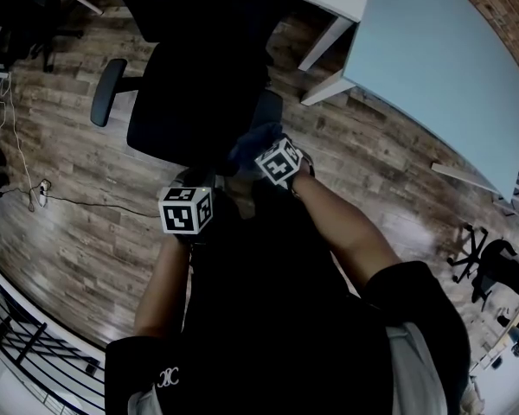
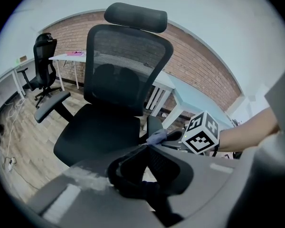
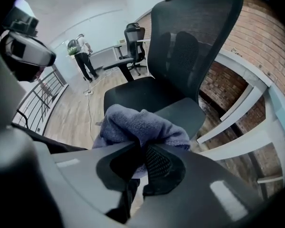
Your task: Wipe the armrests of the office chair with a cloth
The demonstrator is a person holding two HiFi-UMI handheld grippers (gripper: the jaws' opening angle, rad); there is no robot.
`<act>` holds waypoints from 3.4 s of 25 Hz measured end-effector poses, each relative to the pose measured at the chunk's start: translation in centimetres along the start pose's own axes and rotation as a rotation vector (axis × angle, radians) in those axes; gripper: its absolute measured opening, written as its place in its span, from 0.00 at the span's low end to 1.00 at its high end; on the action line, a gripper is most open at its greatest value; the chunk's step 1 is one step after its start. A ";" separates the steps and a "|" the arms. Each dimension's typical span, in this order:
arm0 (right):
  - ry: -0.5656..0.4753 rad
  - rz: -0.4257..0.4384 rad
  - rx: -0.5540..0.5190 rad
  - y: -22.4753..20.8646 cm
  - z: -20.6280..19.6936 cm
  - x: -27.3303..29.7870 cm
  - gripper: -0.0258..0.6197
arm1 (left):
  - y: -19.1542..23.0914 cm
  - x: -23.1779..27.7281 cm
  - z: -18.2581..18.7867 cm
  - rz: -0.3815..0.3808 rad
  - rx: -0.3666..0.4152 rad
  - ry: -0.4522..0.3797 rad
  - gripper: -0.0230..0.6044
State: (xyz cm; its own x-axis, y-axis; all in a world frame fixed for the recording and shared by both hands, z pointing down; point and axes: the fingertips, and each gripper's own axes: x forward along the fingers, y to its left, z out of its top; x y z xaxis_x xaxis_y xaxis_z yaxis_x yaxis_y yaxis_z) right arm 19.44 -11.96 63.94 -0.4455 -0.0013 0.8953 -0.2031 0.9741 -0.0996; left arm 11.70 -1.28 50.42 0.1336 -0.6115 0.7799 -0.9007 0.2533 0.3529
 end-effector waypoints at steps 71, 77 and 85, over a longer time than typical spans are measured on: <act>0.118 0.419 -0.245 2.2 4.9 4.1 0.07 | 7.5 -0.6 -2.1 0.029 -0.141 -0.026 0.05; 0.427 0.644 -0.519 1.5 3.3 3.7 0.07 | 8.7 -0.2 -3.5 0.020 -0.183 -0.036 0.05; 0.749 0.701 -0.958 0.1 4.4 6.7 0.06 | 11.8 -1.2 -5.7 0.029 -0.223 -0.019 0.05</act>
State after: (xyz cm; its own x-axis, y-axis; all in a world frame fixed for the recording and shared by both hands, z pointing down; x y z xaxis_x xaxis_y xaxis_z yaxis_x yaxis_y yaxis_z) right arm 12.56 -12.83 68.03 0.4208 0.3665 0.8298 0.6660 0.4962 -0.5569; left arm 3.29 6.73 56.57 0.0996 -0.6148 0.7823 -0.7902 0.4289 0.4377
